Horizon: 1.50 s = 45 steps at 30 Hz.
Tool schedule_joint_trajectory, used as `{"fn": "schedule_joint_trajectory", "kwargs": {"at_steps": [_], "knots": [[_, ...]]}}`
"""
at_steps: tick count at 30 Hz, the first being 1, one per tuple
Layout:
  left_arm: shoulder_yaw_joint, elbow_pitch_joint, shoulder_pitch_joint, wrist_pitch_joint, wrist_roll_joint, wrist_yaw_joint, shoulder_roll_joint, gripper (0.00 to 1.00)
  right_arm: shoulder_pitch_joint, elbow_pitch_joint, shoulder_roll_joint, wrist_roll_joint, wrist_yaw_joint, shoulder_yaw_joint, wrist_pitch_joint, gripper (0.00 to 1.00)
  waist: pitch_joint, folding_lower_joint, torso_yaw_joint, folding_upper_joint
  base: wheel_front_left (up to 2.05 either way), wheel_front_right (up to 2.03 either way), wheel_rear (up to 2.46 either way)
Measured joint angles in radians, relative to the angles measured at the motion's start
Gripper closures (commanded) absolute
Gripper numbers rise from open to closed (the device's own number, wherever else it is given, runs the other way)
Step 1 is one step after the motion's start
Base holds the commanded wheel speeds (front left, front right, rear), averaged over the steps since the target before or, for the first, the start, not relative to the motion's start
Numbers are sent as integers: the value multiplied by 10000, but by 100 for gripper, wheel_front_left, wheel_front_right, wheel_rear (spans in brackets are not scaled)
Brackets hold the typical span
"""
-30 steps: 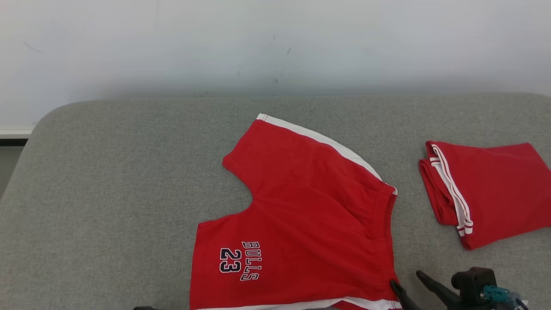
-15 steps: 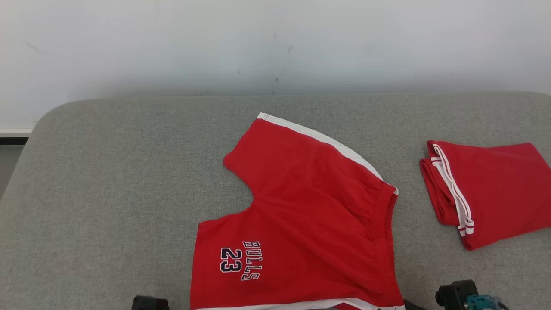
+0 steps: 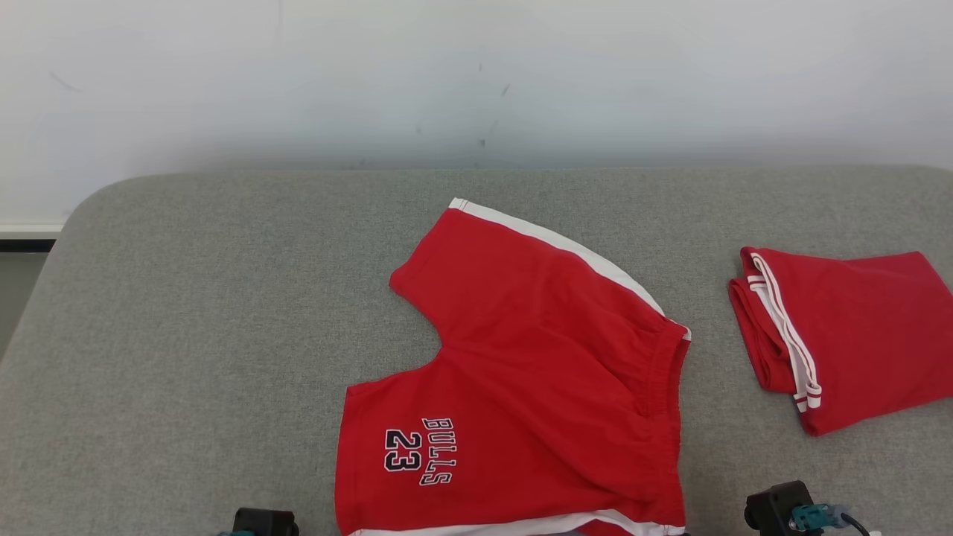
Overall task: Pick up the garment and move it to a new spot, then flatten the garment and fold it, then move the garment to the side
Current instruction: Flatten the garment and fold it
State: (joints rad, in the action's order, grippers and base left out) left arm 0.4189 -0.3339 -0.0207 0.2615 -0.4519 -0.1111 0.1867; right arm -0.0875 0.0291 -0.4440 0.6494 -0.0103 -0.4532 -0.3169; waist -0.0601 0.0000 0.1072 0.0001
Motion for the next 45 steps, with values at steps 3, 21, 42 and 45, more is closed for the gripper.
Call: {"fn": "schedule_joint_trajectory", "kwargs": {"at_steps": [3,21,42,45], "knots": [[10,-132,-71,-88,10,-35,25,100,2,27,15,0,-4,-2,6,100,5,0,13,0,0,0,0],[-660,686,-81,-872,222,136,955,100,-112,-656,-17,809,268,604,512,96,131,0,-13,0,0,0,0],[-249,437,-259,-918,199,50,608,100,854,414,272,-514,633,-840,42,0,129,0,228,0,0,0,0],[-253,351,-262,-947,198,40,596,100,996,681,424,-556,725,-1016,82,100,139,0,317,0,0,0,0]]}}
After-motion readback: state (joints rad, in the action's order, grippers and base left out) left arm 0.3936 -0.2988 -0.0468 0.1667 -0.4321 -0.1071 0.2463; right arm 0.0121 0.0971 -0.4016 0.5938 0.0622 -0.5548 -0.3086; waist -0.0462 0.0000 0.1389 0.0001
